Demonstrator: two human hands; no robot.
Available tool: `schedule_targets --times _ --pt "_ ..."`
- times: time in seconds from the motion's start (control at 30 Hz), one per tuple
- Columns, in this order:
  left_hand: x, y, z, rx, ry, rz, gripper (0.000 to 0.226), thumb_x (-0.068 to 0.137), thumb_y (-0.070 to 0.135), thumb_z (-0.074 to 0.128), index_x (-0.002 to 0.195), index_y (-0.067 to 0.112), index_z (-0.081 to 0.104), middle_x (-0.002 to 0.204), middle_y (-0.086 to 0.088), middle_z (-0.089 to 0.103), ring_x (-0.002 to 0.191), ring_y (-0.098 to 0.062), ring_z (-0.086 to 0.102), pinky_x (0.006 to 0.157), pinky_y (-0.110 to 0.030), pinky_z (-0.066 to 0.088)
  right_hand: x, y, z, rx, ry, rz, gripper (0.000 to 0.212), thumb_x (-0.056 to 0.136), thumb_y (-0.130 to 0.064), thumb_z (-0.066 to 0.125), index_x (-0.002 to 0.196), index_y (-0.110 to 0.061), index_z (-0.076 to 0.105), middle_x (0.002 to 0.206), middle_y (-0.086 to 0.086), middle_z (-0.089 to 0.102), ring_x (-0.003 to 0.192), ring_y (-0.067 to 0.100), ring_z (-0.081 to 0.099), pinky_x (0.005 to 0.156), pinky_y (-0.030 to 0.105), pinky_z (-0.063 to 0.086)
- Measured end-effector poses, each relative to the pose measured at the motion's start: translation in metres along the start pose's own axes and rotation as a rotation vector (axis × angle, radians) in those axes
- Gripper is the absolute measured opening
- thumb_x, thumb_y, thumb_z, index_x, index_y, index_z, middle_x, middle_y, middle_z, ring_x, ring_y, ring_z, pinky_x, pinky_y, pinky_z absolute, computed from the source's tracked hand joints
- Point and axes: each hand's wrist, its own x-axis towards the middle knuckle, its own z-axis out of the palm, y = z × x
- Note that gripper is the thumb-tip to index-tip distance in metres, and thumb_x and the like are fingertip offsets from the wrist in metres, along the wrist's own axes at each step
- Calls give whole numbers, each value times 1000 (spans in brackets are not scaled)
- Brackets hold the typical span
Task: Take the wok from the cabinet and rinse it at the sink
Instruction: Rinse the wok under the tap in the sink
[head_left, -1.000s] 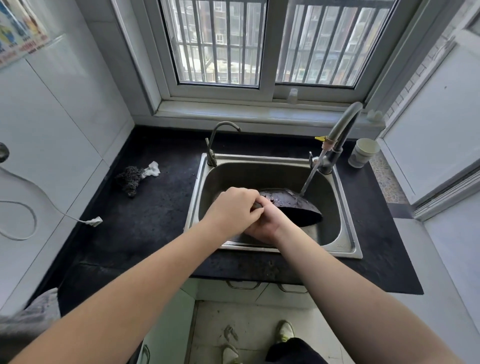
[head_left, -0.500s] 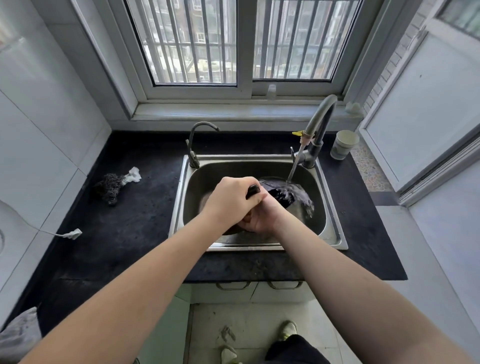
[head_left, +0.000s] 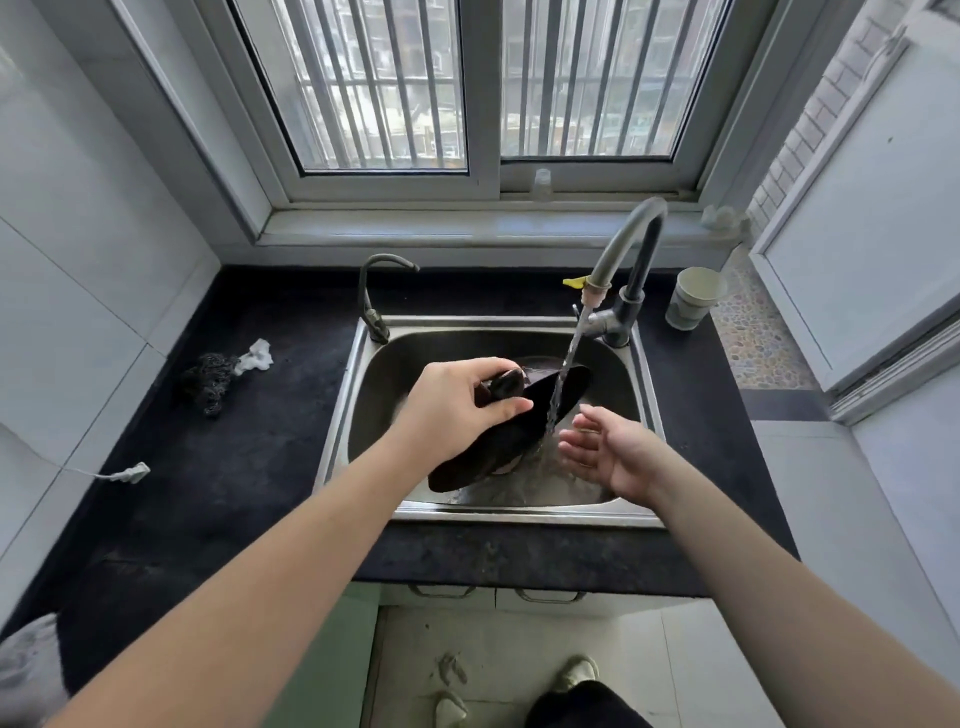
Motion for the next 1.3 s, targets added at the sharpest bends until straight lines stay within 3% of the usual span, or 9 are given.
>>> schedule_targets --times 0.13,0.23,0.37,0.6,0.77,0.83,0.93,1.1,1.3 --pt "3 13 24 21 19 37 28 80 37 75 105 25 71 79 11 62 79 -7 59 78 -27 51 7 -12 -41 126 103 20 25 99 -30 45 81 -14 51 60 3 70 51 15 68 48 25 55" --pt "5 20 37 65 35 123 30 82 40 70 105 21 71 87 6 65 90 -10 59 81 -30 51 17 -10 -59 173 122 46 25 99 -28 44 82 -13 52 61 3 70 51 15 68 48 25 56" --pt "2 31 54 27 1 160 32 85 43 62 104 19 69 91 6 71 82 -10 66 75 -32 53 28 -2 -68 195 70 96 26 100 -29 42 91 -10 57 68 6 71 55 16 69 50 26 57" --pt "0 46 84 67 -3 259 24 88 26 66 108 13 68 104 5 70 95 -9 64 84 -20 50 43 4 -71 240 86 115 31 102 -33 39 110 -7 53 100 12 63 87 24 63 71 35 52" --pt "9 53 98 54 5 289 23 88 22 66 108 11 66 104 3 69 97 -13 63 85 -29 51 52 4 -78 360 140 98 49 101 -37 40 137 -5 40 119 16 58 94 26 61 90 39 49" --pt "11 50 101 -3 -27 273 23 89 24 65 109 11 65 106 3 69 99 -13 63 86 -30 51 54 1 -80 359 165 106 54 99 -37 41 142 -4 37 131 18 55 96 26 61 88 38 50" --pt "9 46 110 -236 -84 173 24 89 24 61 107 8 62 108 -3 68 104 -15 63 92 -32 50 55 -2 -83 370 185 127 55 97 -36 45 141 -4 39 134 17 54 106 27 61 82 36 51" --pt "8 42 127 -429 33 73 18 89 25 60 93 8 56 87 -1 55 80 -18 54 76 -30 46 52 -5 -80 403 155 155 54 101 -35 38 142 -1 37 138 19 50 124 31 53 101 39 43" --pt "23 38 119 -336 327 44 28 80 23 75 68 7 56 62 -3 58 56 -15 54 57 -29 49 43 -2 -73 340 117 174 48 101 -25 40 143 -2 35 141 20 46 128 32 48 108 41 39"
